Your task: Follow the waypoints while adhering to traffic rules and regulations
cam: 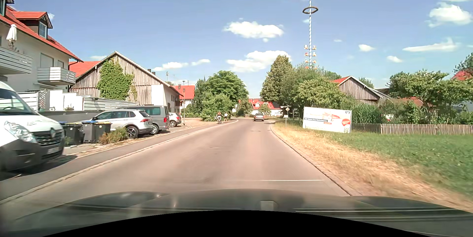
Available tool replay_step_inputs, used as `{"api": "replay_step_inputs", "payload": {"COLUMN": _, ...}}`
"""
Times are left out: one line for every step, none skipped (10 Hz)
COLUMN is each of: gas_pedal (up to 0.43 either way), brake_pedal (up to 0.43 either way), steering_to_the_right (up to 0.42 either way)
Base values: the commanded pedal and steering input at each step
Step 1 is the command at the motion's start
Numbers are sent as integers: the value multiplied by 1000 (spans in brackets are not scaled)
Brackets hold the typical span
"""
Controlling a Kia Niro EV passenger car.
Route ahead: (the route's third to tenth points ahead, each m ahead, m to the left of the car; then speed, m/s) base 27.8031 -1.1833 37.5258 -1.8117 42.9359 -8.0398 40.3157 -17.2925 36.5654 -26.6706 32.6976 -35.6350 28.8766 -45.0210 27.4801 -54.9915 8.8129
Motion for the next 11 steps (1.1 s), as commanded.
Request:
{"api": "replay_step_inputs", "payload": {"gas_pedal": 0, "brake_pedal": 6, "steering_to_the_right": 7}}
{"api": "replay_step_inputs", "payload": {"gas_pedal": 0, "brake_pedal": 6, "steering_to_the_right": 8}}
{"api": "replay_step_inputs", "payload": {"gas_pedal": 0, "brake_pedal": 6, "steering_to_the_right": 8}}
{"api": "replay_step_inputs", "payload": {"gas_pedal": 0, "brake_pedal": 18, "steering_to_the_right": 8}}
{"api": "replay_step_inputs", "payload": {"gas_pedal": 0, "brake_pedal": 18, "steering_to_the_right": 8}}
{"api": "replay_step_inputs", "payload": {"gas_pedal": 0, "brake_pedal": 24, "steering_to_the_right": 8}}
{"api": "replay_step_inputs", "payload": {"gas_pedal": 0, "brake_pedal": 24, "steering_to_the_right": 8}}
{"api": "replay_step_inputs", "payload": {"gas_pedal": 0, "brake_pedal": 30, "steering_to_the_right": 8}}
{"api": "replay_step_inputs", "payload": {"gas_pedal": 0, "brake_pedal": 43, "steering_to_the_right": 8}}
{"api": "replay_step_inputs", "payload": {"gas_pedal": 0, "brake_pedal": 49, "steering_to_the_right": 8}}
{"api": "replay_step_inputs", "payload": {"gas_pedal": 0, "brake_pedal": 67, "steering_to_the_right": 8}}
